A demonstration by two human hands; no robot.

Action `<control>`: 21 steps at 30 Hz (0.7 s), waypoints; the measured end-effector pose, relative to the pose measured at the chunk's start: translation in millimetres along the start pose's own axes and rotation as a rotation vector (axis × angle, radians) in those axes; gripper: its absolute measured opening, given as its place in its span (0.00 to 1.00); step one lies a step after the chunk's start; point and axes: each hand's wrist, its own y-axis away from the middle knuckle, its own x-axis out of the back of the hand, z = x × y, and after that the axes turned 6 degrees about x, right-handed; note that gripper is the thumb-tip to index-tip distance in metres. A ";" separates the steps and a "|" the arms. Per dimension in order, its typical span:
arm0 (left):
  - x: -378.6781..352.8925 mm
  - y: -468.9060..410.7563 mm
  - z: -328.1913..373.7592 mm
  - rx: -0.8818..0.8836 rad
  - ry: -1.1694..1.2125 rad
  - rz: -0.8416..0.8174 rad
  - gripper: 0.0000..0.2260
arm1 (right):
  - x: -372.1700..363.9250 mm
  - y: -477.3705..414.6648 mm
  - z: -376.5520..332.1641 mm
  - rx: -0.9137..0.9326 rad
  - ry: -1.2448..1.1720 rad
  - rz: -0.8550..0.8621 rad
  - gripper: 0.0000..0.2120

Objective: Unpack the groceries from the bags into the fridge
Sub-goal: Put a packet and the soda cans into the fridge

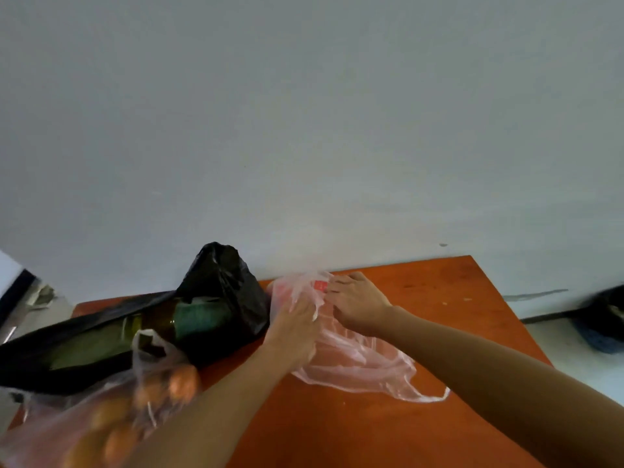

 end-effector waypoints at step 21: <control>-107.8 -131.0 -101.7 0.375 0.631 -0.316 0.14 | -133.3 -109.9 2.6 -0.265 -0.315 -0.081 0.17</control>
